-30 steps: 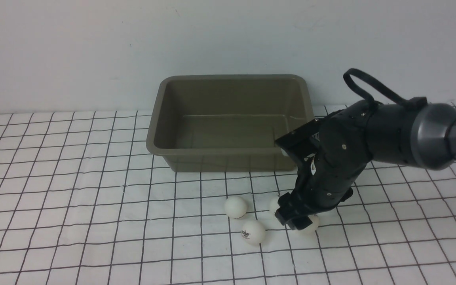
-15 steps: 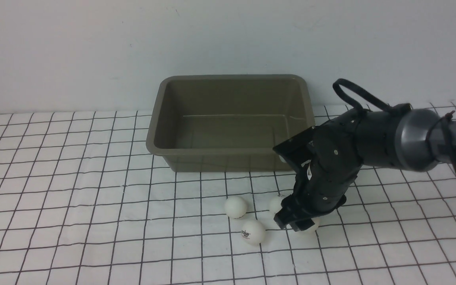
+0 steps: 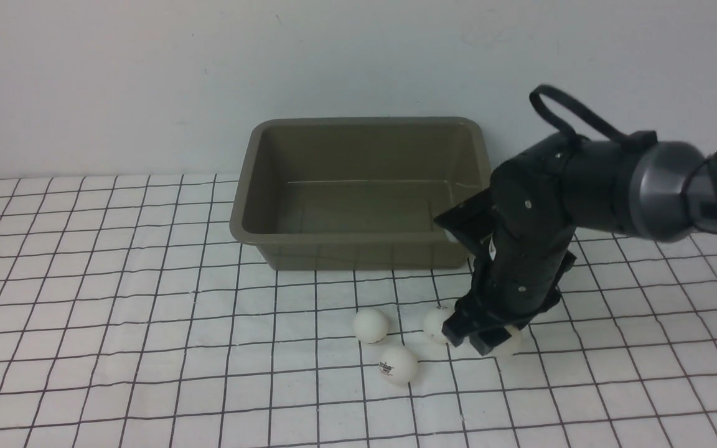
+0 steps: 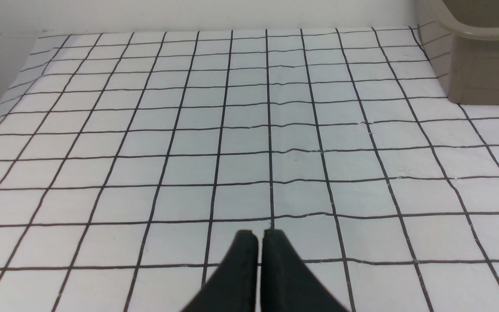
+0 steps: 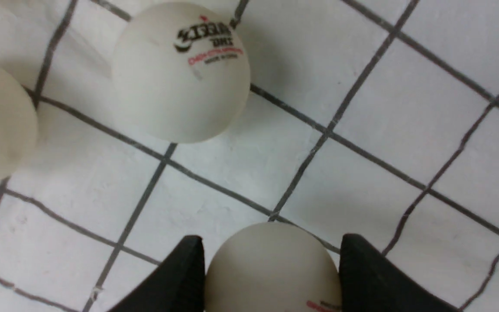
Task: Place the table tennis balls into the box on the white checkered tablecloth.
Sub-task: 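Release the ping pong ball into the bin and lift the gripper away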
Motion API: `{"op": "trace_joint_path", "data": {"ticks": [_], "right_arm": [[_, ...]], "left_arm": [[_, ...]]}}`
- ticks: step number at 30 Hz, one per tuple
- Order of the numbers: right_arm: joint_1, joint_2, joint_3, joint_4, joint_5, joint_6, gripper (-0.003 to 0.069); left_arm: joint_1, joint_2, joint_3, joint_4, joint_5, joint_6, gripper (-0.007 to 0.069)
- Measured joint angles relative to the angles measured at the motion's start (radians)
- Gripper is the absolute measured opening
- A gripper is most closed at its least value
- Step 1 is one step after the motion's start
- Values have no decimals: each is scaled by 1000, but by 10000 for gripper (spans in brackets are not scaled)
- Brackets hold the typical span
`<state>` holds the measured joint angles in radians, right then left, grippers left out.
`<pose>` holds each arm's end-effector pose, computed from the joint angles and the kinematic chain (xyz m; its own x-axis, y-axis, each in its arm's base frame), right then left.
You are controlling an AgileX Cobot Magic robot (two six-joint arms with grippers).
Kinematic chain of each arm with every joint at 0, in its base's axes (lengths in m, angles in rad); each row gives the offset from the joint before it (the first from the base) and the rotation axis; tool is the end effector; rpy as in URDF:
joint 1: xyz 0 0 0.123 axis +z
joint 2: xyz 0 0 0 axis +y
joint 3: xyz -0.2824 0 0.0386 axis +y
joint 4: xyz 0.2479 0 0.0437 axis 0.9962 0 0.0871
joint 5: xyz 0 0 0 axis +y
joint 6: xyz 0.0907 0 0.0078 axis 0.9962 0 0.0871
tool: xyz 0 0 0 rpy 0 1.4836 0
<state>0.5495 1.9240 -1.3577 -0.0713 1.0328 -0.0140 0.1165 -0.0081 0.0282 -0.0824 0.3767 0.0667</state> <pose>0.3200 0.1895 0.1878 -0.8240 -0.5638 -0.0568 -0.5605 0.8257 -0.0640 0.0526 0.0034 0.1703 -0.3006 -0.0452 -0.9527 -0.0905 0.9957 -0.0187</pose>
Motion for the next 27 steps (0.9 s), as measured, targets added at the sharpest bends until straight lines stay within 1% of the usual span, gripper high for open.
{"op": "trace_joint_path", "data": {"ticks": [6,10,12,14,15,18,25,27], "right_arm": [[0,-72,-123,32,91,-27,358],[0,-92,-202,43,98,-52,358],[0,-87,-256,39,64,-60,358],[0,-59,-318,21,2,-62,358],[0,-51,-323,18,-3,-63,358],[0,61,-420,-14,-54,-66,358],[-22,278,-607,-36,-54,-66,358],[-29,306,-642,-37,-53,-63,370]], "left_arm": [[0,0,0,0,0,0,-4],[0,0,0,0,1,0,-4],[0,0,0,0,1,0,-4],[0,0,0,0,1,0,-4],[0,0,0,0,1,0,-4],[0,0,0,0,1,0,-4],[0,0,0,0,1,0,-4],[0,0,0,0,1,0,-4]]}}
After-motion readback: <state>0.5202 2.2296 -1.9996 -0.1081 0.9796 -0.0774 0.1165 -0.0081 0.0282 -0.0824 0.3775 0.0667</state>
